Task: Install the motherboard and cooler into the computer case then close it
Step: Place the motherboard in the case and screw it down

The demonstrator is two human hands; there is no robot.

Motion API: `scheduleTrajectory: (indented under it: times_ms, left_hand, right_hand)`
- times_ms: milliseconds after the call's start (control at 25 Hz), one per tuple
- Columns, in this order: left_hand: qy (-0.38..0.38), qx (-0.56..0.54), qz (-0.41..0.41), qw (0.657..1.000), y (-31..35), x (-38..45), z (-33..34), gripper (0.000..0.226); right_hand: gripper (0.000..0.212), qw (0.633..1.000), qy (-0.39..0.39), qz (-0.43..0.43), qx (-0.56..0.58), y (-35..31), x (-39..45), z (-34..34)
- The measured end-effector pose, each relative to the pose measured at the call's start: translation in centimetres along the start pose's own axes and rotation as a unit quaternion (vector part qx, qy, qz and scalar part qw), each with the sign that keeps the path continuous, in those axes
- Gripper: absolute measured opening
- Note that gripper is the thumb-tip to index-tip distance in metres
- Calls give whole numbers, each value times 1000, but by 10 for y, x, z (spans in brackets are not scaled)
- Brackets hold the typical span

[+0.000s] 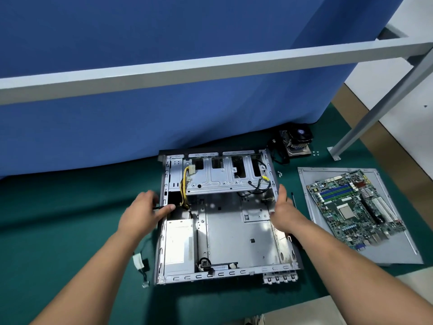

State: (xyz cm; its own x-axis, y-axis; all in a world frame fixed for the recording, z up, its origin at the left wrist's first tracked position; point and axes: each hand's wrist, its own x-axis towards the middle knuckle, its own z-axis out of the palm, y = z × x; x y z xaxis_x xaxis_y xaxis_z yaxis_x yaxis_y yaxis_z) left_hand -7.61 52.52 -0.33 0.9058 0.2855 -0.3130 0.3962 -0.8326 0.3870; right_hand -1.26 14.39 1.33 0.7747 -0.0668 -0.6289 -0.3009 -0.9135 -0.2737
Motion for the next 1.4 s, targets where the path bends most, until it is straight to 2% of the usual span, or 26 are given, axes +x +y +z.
scheduleTrajectory:
  times_ms: [80,120,200,240,360,480,560,640,720,920,1080,1280,1360,1400]
  left_hand:
    - [46,158,89,982,9,14,-12,47]
    - [75,198,143,967,14,21,-17,44]
    - [134,228,212,941,21,34,-25,31]
    - [145,225,213,940,21,39,-28,27]
    - [162,133,169,963,17,44,-24,25]
    - [179,-52,70,980,22,33,-5,46]
    - [173,-213,-11,962,32,17,12,58]
    - [133,-280,-47,949,37,0,30,69]
    - [92,-264,-53,959,41,-13,40,77]
    - [52,-197,-31,978,44,-21,36,98]
    - [32,-165,-30,985,46,-26,34,98]
    - [40,-170,-3,985,32,-43,41,98]
    - [47,-170,-31,984,31,-46,42,91]
    - [77,-143,-61,985,35,-46,42,83]
  right_hand:
    - [99,999,-7,7,-44,-2,3,0]
    - [99,998,-8,8,-57,-2,3,1]
    - [100,998,-5,6,-67,-2,4,1]
    - [100,998,-3,6,-68,-2,5,2]
    - [101,997,3,11,-71,0,9,3]
    - [103,997,10,11,-72,0,12,5]
    - [104,997,11,12,-70,0,11,8]
    - [103,998,12,9,-59,0,12,8]
    - [99,1000,12,6,-25,3,13,7]
    - [89,997,31,-30,62,11,6,8]
    - [90,996,67,-27,55,13,1,16]
    - [91,996,76,-28,47,22,-9,28]
    - [92,995,80,-33,56,24,-11,30]
    - [91,994,81,-37,64,24,-10,31]
